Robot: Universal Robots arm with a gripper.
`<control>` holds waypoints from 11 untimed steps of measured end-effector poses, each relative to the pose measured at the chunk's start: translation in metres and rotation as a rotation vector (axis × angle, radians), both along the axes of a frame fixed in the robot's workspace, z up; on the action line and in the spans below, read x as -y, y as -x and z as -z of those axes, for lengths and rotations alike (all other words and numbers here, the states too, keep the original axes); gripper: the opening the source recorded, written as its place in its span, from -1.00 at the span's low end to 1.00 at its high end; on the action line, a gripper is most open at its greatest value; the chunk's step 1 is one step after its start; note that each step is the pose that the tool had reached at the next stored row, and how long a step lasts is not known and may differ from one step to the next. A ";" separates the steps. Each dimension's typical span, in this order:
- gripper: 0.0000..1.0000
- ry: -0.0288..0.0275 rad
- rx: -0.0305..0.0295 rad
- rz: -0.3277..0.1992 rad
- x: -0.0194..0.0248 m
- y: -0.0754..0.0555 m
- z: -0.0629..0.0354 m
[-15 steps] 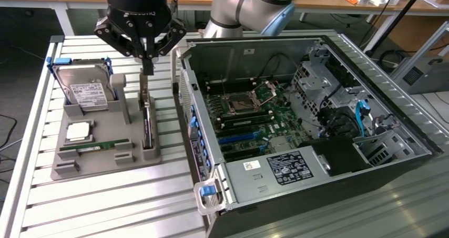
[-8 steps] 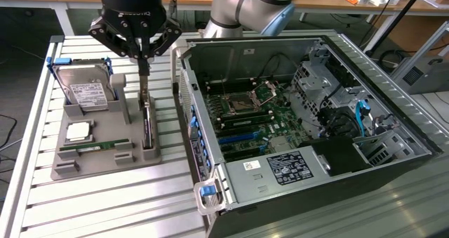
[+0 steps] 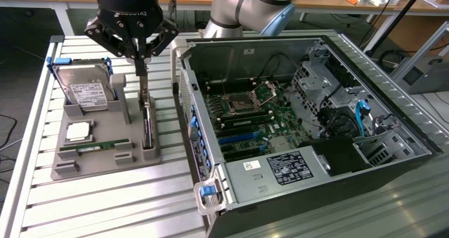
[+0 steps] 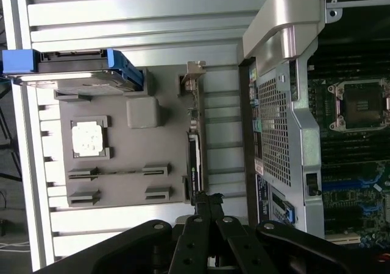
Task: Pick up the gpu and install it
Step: 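Reach for the gpu, then pick up the gpu and move the gpu toward the slot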
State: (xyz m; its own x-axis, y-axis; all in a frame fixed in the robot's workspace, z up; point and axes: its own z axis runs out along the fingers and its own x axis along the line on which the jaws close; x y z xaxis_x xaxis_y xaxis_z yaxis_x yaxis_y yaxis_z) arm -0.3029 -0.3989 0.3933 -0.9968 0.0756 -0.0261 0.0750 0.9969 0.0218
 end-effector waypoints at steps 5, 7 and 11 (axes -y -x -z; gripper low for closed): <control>-0.79 0.0000 0.0000 0.000 0.0000 0.000 0.0000; -0.79 0.0000 0.0000 0.000 0.0000 0.000 0.0000; -0.79 0.0000 0.0000 0.000 0.0000 0.000 0.0000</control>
